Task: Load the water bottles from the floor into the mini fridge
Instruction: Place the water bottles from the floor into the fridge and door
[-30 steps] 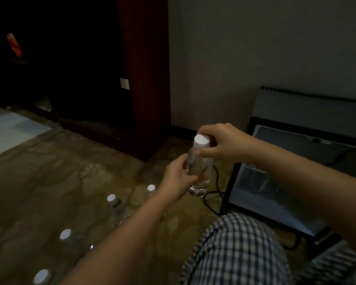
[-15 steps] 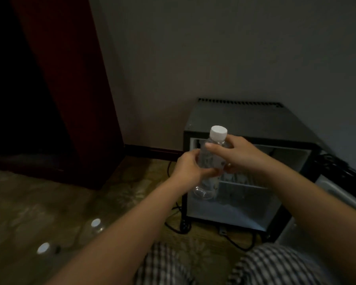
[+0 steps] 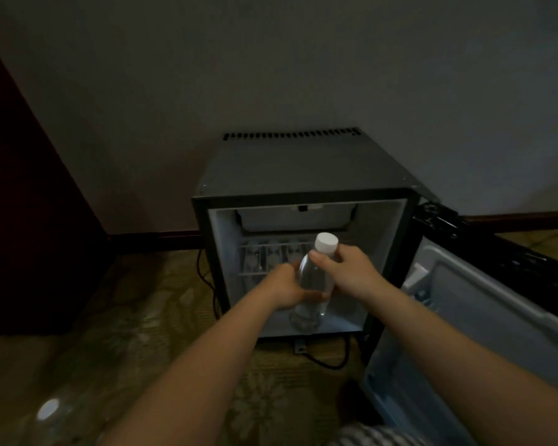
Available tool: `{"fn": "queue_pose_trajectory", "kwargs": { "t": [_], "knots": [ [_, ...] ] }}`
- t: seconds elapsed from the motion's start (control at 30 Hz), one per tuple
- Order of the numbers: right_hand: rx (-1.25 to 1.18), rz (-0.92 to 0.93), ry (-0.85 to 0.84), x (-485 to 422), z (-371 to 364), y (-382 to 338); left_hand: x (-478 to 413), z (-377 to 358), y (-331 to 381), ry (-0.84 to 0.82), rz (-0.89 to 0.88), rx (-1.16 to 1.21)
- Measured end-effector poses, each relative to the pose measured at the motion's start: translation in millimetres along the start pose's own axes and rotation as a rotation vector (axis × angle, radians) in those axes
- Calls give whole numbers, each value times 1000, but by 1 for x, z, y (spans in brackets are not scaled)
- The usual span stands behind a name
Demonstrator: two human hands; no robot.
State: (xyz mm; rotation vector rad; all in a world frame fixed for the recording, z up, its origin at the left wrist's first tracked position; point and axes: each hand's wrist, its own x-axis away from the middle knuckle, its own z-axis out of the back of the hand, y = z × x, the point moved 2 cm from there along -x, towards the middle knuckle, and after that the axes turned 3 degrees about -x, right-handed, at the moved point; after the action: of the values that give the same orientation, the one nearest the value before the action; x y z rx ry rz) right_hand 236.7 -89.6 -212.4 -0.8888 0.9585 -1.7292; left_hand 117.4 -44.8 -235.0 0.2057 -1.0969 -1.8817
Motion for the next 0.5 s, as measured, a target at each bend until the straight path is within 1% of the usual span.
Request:
{"fn": "queue_pose_trajectory", "kwargs": {
  "t": [0.07, 0.13, 0.17, 0.23, 0.27, 0.33, 0.43, 0.5],
  "knots": [
    [64, -42, 22, -11, -3, 17, -17, -8, -7, -83, 23, -41],
    [63, -97, 28, -26, -6, 37, -37, -18, -18, -137, 32, -81],
    [20, -136, 28, -33, -9, 48, -46, -23, -26, -137, 36, -84],
    [-108, -237, 58, -47, -16, 69, -61, -32, -44, -88, 48, -69],
    [-148, -289, 93, -54, -20, 79, -68, -38, -54, -64, 67, -41],
    [-139, -352, 173, -67, -26, 99, -83, -50, -71, -71, 119, 50],
    [-160, -360, 273, -82, -36, 123, -102, -67, -82, -157, 203, 172],
    [-188, -379, 323, -91, -40, 137, -118, -80, -89, -162, 250, 250]
  ]
}}
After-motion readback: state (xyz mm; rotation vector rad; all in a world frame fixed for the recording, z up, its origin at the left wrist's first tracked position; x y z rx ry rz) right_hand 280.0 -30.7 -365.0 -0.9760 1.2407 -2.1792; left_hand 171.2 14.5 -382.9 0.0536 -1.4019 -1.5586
